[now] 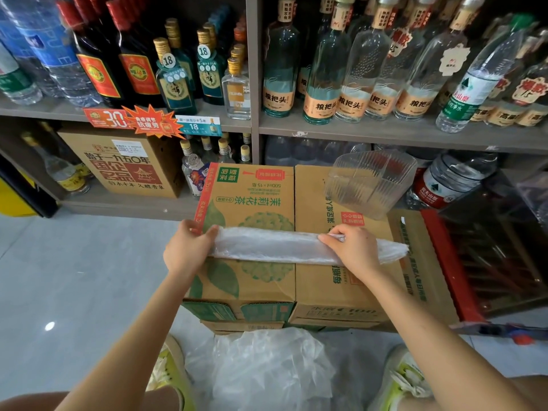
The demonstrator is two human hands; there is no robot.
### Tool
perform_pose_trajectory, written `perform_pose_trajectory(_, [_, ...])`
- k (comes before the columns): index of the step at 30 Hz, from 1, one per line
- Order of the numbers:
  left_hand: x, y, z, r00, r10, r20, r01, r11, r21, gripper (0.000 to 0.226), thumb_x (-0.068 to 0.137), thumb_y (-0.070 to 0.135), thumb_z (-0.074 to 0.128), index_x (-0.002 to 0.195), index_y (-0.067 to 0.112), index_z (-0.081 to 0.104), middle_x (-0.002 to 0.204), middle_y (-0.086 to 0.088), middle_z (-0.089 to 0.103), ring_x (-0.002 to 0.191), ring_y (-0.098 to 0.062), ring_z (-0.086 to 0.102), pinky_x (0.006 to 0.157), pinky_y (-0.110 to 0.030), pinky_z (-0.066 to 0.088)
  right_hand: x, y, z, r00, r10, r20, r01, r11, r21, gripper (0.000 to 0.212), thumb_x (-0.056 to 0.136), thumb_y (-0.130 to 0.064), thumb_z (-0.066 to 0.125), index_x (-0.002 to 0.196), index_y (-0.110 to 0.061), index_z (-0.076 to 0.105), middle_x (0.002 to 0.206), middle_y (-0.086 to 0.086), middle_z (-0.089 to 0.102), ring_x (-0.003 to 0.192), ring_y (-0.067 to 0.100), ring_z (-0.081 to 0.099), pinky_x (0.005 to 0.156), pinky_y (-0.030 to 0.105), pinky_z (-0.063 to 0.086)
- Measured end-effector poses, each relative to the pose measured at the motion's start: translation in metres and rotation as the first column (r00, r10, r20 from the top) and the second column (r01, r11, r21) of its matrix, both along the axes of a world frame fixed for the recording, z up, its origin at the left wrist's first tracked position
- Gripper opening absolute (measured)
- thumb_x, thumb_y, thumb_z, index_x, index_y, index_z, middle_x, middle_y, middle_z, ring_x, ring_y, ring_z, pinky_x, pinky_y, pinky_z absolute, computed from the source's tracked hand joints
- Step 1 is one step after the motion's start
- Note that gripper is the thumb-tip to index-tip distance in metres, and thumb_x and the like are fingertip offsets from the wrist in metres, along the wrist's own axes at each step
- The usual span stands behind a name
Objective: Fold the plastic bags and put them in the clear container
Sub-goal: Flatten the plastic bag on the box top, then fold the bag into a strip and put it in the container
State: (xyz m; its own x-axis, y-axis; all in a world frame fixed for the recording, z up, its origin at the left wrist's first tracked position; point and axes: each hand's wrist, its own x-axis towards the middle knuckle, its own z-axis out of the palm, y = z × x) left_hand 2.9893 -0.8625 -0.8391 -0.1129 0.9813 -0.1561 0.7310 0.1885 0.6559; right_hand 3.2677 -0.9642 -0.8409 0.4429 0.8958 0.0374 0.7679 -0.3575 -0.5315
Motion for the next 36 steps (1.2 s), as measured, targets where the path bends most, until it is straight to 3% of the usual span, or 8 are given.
perform_pose_trajectory(3, [0.006,-0.015,0.000,0.966,-0.131,-0.223,0.233,0.815,0.531,0.027,0.089,0.028,0.048,0.100,0.008,0.063,0.096,-0.011,0.064,0.087,-0.033,0.059,0.076,-0.039,0.041,-0.001,0.000,-0.002,1.000,0.001,0.031,-0.001,1.000,0.015,0.023,0.086,-0.039,0.067,0.081,-0.018,0.072,0.078,-0.002,0.070,0.072,0.014,0.057,0.059,0.028,0.035])
perform_pose_trajectory(6, [0.035,-0.028,-0.010,0.757,-0.456,-0.468,0.653,0.569,0.500,0.038,0.095,0.025,0.039,0.116,0.011,0.067,0.126,-0.013,0.062,0.117,-0.035,0.057,0.103,-0.044,0.034,-0.001,0.000,-0.001,1.000,0.009,0.024,-0.009,1.000,0.024,0.023,0.086,-0.039,0.067,0.083,-0.017,0.072,0.079,-0.002,0.070,0.073,0.015,0.058,0.060,0.028,0.035])
perform_pose_trajectory(10, [0.053,-0.032,-0.021,0.629,-0.553,-0.546,0.710,0.695,0.115,0.069,0.092,0.045,-0.005,0.152,0.023,0.022,0.160,-0.008,0.014,0.149,-0.030,0.006,0.119,-0.042,-0.009,0.000,0.000,-0.001,0.999,0.027,0.043,-0.028,0.999,0.018,0.022,0.086,-0.039,0.066,0.081,-0.018,0.071,0.077,-0.003,0.069,0.072,0.015,0.060,0.054,0.023,0.033])
perform_pose_trajectory(15, [0.053,-0.034,-0.030,0.607,-0.560,-0.564,0.684,0.729,0.012,0.075,0.084,0.053,-0.017,0.153,0.028,0.000,0.162,-0.005,-0.003,0.148,-0.027,-0.010,0.118,-0.044,-0.013,-0.003,0.001,0.004,0.998,0.034,0.055,-0.033,0.999,-0.027,0.018,0.086,-0.037,0.066,0.079,-0.020,0.066,0.078,-0.003,0.068,0.076,0.017,0.061,0.057,0.023,0.036])
perform_pose_trajectory(18, [0.054,-0.034,-0.031,0.593,-0.558,-0.580,0.673,0.740,-0.024,0.070,0.080,0.060,-0.020,0.145,0.033,-0.015,0.161,-0.003,-0.010,0.148,-0.025,-0.015,0.118,-0.046,-0.013,-0.021,-0.002,0.010,0.942,0.002,0.334,-0.049,0.990,0.132,0.019,0.081,-0.026,0.070,0.097,-0.017,0.071,0.099,0.001,0.069,0.095,0.025,0.060,0.080,0.035,0.046])
perform_pose_trajectory(21, [0.054,-0.034,-0.032,0.582,-0.559,-0.590,0.677,0.736,-0.030,0.070,0.079,0.065,-0.018,0.143,0.037,-0.017,0.161,-0.003,-0.011,0.148,-0.025,-0.015,0.118,-0.047,-0.014,-0.062,0.001,0.006,0.865,0.178,0.470,-0.236,0.969,0.066,0.036,0.087,-0.024,0.062,0.122,-0.019,0.064,0.135,0.007,0.056,0.127,0.029,0.049,0.110,0.054,0.029])
perform_pose_trajectory(26, [0.054,-0.032,-0.034,0.578,-0.556,-0.598,0.679,0.734,-0.026,0.071,0.077,0.068,-0.018,0.142,0.039,-0.018,0.161,-0.003,-0.011,0.148,-0.026,-0.015,0.118,-0.048,-0.012,-0.077,0.009,-0.020,0.871,0.381,0.309,-0.288,0.907,-0.308,0.067,0.090,-0.047,-0.014,0.152,-0.028,0.003,0.160,-0.005,-0.002,0.147,0.017,-0.007,0.118,0.047,-0.010])
perform_pose_trajectory(36, [0.055,-0.031,-0.036,0.572,-0.543,-0.615,0.688,0.726,-0.003,0.080,0.078,0.070,-0.015,0.150,0.039,-0.005,0.162,-0.004,-0.004,0.149,-0.027,-0.009,0.118,-0.048,-0.012,0.033,-0.051,-0.024,0.892,0.241,0.382,-0.079,0.917,-0.392,0.068,0.080,-0.052,-0.032,0.144,-0.035,-0.018,0.157,-0.004,-0.018,0.141,0.016,-0.025,0.114,0.041,-0.021])
